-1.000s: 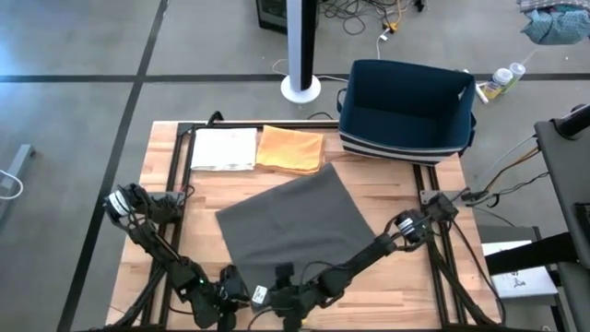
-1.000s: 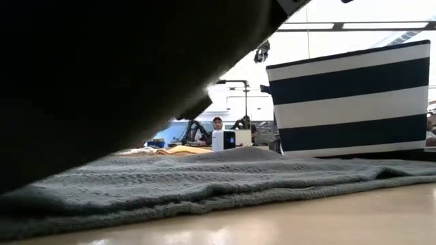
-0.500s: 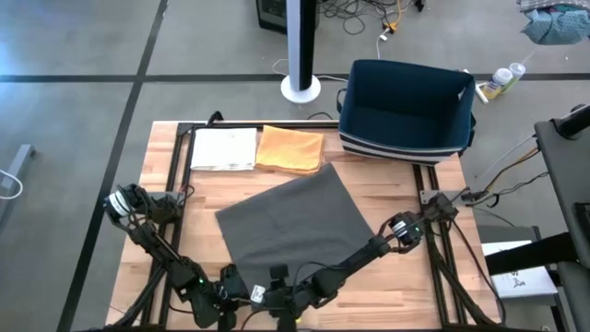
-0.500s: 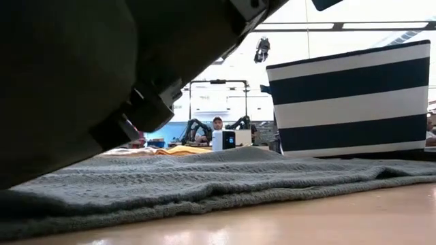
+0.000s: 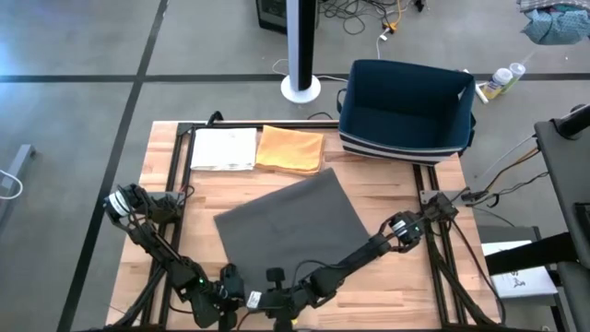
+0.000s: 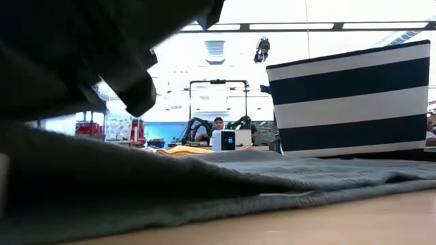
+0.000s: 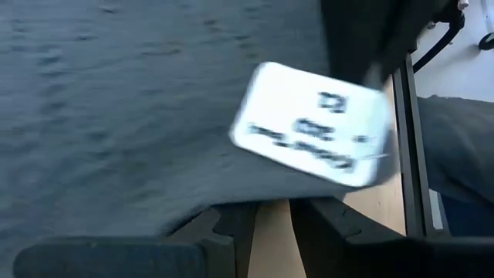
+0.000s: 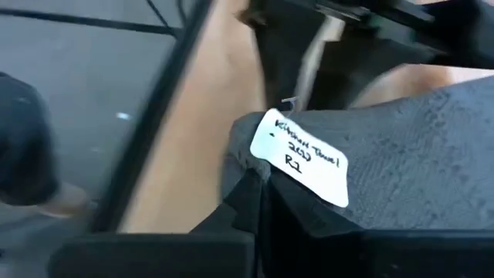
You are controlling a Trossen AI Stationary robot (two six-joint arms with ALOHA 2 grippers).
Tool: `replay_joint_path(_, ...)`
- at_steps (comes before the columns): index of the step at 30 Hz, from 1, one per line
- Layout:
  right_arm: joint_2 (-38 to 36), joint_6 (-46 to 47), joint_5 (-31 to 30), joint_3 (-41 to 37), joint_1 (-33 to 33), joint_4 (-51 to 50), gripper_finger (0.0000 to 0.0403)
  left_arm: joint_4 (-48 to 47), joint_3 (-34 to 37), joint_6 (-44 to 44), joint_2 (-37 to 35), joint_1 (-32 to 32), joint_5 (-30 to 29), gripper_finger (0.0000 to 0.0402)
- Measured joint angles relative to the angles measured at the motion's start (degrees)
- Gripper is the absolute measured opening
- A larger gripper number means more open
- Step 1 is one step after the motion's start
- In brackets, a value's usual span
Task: Fold towel
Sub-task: Fold the black towel
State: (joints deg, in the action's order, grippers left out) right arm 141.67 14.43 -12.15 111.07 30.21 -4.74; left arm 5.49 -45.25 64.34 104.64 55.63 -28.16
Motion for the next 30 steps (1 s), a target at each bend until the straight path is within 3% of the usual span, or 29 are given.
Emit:
replay_joint_path(10,1.01,3.96,0.95,-2.32,-0.47,4.43,0.0013,-0.11,0.00,0.03,-0.38,-0.01,1.34,0.0077)
replay_joint_path(16,3.38,6.76,6.46,-2.27,-1.13,7.20,0.0080,-1.18,0.20,0.08,-2.72,-0.01,3.96,0.0077)
replay_joint_path(24,1.65,2.62,6.61,-2.05,-1.24,5.23,0.0181,-4.34,0.17,3.52,-10.29,0.05,15.79,0.0077)
replay_joint_path(27,-1.01,0.92,6.23,-1.98,-1.27,2.38,0.0208,-5.04,0.17,2.10,-13.19,0.10,12.37,0.0077)
replay_joint_path(30,-3.90,-0.36,6.15,-1.92,-1.27,-0.96,0.0231,-4.25,0.17,-1.32,-13.82,0.00,-0.40,0.0077)
